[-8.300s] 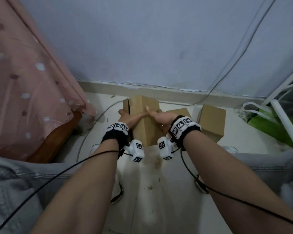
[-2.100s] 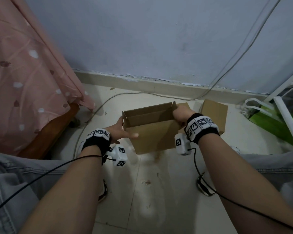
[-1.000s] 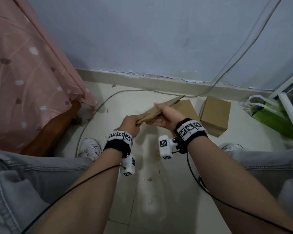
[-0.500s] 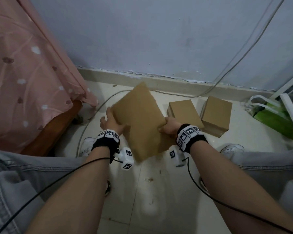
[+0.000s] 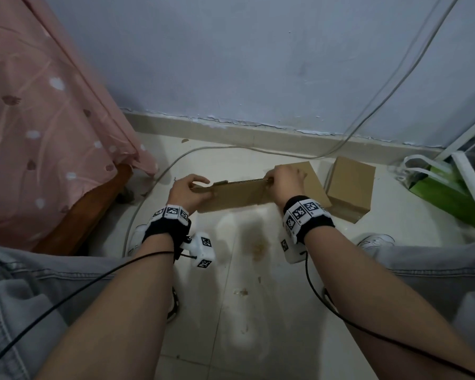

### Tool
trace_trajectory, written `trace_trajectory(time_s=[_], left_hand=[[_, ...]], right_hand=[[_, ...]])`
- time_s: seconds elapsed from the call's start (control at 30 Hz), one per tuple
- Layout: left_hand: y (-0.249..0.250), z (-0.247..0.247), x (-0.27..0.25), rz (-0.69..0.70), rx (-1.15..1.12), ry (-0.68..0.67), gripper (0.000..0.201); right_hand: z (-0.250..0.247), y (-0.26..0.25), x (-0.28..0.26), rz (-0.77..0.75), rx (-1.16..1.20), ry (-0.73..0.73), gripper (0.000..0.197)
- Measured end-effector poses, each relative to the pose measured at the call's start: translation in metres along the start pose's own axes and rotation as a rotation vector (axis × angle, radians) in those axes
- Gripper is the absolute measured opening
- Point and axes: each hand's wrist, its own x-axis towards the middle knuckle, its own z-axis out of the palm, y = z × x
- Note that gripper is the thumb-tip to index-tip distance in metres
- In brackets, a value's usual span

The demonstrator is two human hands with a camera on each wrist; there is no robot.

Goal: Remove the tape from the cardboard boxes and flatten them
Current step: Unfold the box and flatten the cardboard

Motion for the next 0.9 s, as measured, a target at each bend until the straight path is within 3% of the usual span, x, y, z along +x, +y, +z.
trace_trajectory(time_s=[0.07, 0.17, 0.23, 0.33, 0.37, 0.43, 0.5, 0.6, 0.67, 0.73, 0.83, 0.9], left_hand=[[-0.004, -0.001, -0.003, -0.013, -0.041, -0.083, 0.023], [-0.013, 0.005, -0.005, 0.014, 0.171, -0.192, 0.030], [-0.014, 0.013, -0.006, 0.042, 0.403, -0.295, 0.049], [-0.009, 0.029, -0.011, 0.037, 0.672, -0.533, 0.100], [-0.009, 0.034, -0.012, 0.024, 0.709, -0.584, 0.106], [-0.014, 0.042, -0.013, 0.011, 0.773, -0.612, 0.098], [-0.017, 0.049, -0.019, 0.035, 0.791, -0.570, 0.080], [-0.014, 0.053, -0.026, 0.092, 0.638, -0.443, 0.054], [-0.010, 0.046, -0.024, 0.020, 0.457, -0.307, 0.039], [-0.010, 0.034, -0.021, -0.122, 0.250, -0.184, 0.036], [-0.013, 0.020, -0.016, -0.283, -0.006, -0.092, 0.041], [-0.017, 0.013, -0.014, -0.312, -0.103, -0.059, 0.039]], right_hand=[[0.003, 0.006, 0.002, -0.047, 0.093, 0.090, 0.029], [0.013, 0.013, 0.003, -0.101, 0.100, 0.059, 0.032], [0.021, 0.012, 0.002, -0.161, 0.121, 0.086, 0.036], [0.034, 0.007, -0.004, -0.254, 0.158, 0.166, 0.041], [0.037, 0.005, -0.007, -0.264, 0.179, 0.190, 0.039], [0.041, 0.002, -0.016, -0.284, 0.233, 0.227, 0.033], [0.043, 0.000, -0.024, -0.298, 0.272, 0.242, 0.033], [0.041, 0.002, -0.021, -0.260, 0.269, 0.296, 0.033], [0.034, 0.001, -0.016, -0.139, 0.235, 0.273, 0.064], [0.027, -0.002, -0.014, 0.065, 0.299, 0.208, 0.093], [0.025, 0.000, -0.013, 0.377, 0.597, -0.039, 0.112], [0.034, 0.007, -0.016, 0.511, 0.731, -0.375, 0.110]])
